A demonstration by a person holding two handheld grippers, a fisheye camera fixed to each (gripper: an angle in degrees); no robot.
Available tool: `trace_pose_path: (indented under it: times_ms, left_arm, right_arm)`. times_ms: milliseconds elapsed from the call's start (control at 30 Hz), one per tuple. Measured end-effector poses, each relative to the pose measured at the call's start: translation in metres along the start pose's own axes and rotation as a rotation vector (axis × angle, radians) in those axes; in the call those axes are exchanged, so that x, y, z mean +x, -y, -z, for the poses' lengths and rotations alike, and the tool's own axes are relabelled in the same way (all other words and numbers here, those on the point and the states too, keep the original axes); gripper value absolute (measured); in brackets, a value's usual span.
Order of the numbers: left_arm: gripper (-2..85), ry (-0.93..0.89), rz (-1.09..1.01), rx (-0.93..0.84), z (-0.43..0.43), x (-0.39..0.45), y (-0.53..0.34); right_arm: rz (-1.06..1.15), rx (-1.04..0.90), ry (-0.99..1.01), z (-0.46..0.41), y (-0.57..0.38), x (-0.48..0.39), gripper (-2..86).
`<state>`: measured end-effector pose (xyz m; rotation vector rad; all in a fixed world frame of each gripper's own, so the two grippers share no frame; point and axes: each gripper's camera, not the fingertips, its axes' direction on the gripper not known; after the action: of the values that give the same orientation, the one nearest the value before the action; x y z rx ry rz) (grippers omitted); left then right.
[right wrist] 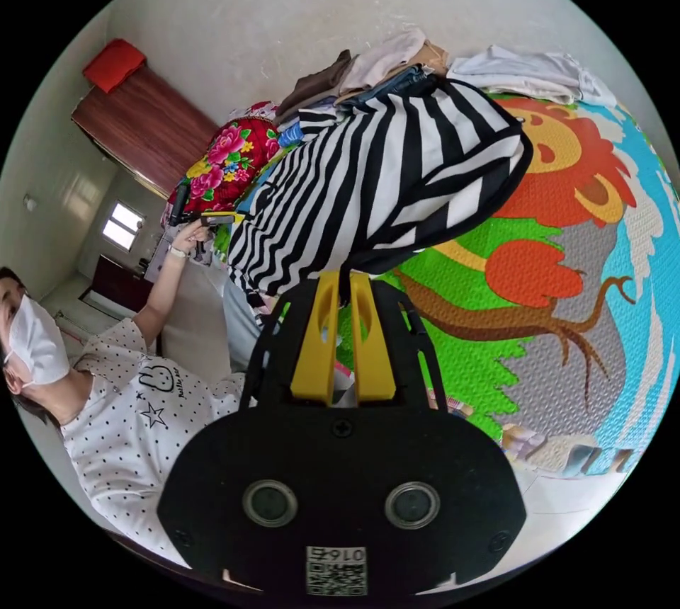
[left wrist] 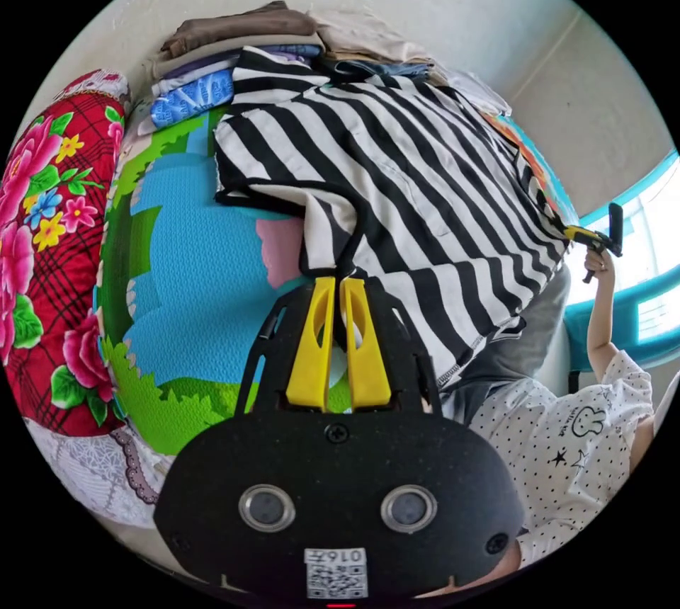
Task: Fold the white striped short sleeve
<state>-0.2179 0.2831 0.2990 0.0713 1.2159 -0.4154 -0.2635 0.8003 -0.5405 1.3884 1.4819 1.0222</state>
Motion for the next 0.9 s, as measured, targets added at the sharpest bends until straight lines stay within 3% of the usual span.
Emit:
trace_pose_path:
  times_ms: [200, 433, 567, 700, 900]
  left_arm:
    - [-0.4, -0.035, 0.053, 0.022, -0.010, -0.013, -0.013]
    - [-0.5, -0.154, 0.126, 0.093, -0.012, -0.032, -0.042]
    - [-0.5, -0.094, 0.092, 0.081, -0.017, -0.016, -0.055]
    - [-0.5, 0.012, 0.055, 0.096, -0.017, 0.009, -0.061]
    - [-0.4, 0.107, 0.059, 0.115, -0.009, 0.027, -0.073]
  right_arm:
    - [0.086, 0.072, -0.108, -0.007, -0.025, -0.048, 6.7]
    - [0.299, -0.117, -0.303, -0.045, -0.038, -0.129, 6.0]
    - [0.352, 0.115, -0.618, -0.013, -0.034, -0.178, 5.8]
    - [0.328, 0.305, -0.664, -0.007, -0.021, -0.200, 8.3]
    - [0.266, 0.078, -0.705, -0.060, 0.005, -0.213, 5.9]
